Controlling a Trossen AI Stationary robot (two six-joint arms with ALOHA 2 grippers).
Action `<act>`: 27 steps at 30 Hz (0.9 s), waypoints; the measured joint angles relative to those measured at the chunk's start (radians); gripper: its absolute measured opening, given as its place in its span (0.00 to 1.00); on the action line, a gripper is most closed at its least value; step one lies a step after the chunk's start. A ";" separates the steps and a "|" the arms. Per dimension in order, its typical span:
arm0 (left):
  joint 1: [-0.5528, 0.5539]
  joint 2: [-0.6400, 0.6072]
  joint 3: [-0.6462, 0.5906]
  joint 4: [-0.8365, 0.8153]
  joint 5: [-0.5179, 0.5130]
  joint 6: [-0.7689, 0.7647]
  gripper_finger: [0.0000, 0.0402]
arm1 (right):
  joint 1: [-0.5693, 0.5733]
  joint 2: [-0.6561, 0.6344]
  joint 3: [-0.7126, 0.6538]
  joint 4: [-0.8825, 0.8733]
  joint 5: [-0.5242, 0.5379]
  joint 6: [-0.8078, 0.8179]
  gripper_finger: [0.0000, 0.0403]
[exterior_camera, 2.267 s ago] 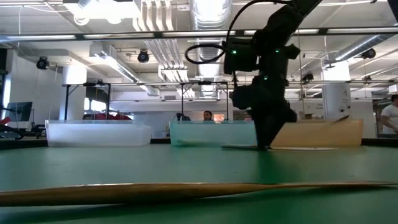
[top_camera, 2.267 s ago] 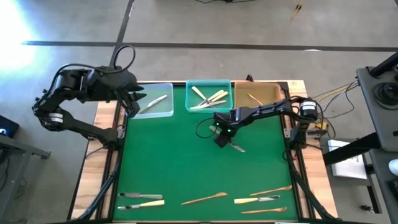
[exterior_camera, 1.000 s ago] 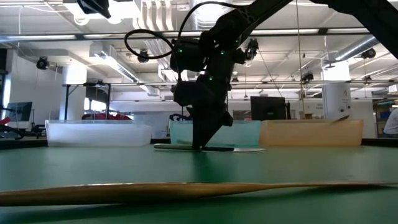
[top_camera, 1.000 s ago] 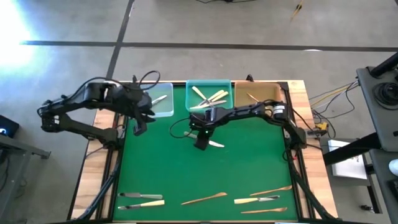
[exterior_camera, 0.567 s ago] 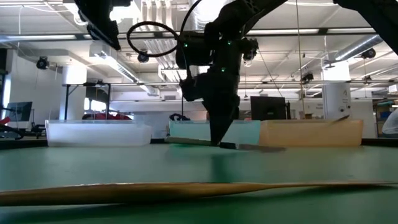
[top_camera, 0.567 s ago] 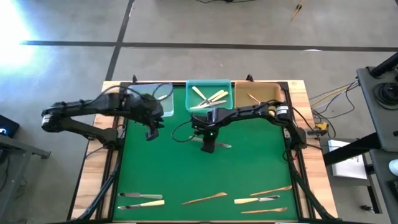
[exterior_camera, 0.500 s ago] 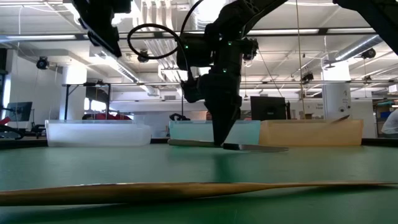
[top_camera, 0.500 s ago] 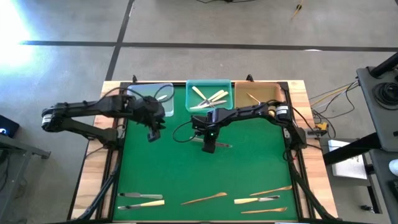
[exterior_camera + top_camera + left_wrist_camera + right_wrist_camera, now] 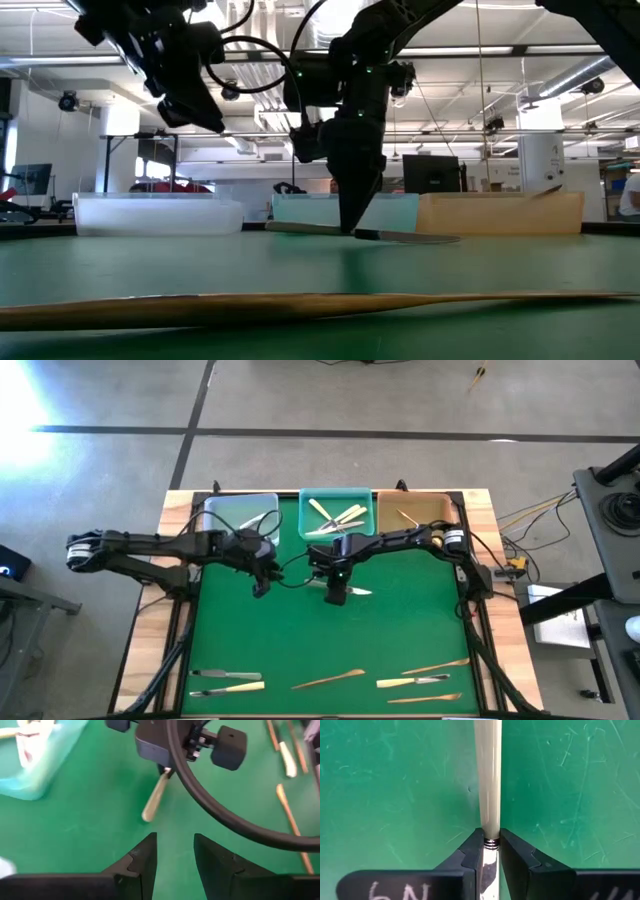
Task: Sort silverware by color (type)
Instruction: Put the top silver knife into the transparent bin
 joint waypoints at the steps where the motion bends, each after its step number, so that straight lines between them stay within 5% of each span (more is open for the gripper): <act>1: 0.000 -0.002 -0.012 0.017 0.002 -0.008 0.28 | 0.000 0.000 0.000 0.002 0.000 0.001 0.12; 15: 0.001 -0.179 0.033 -0.170 -0.086 0.033 0.28 | 0.000 0.000 0.000 0.017 0.000 0.041 0.10; 27: 0.001 -0.284 -0.013 -0.176 -0.087 0.006 0.28 | 0.000 0.000 0.001 0.031 0.000 0.083 0.03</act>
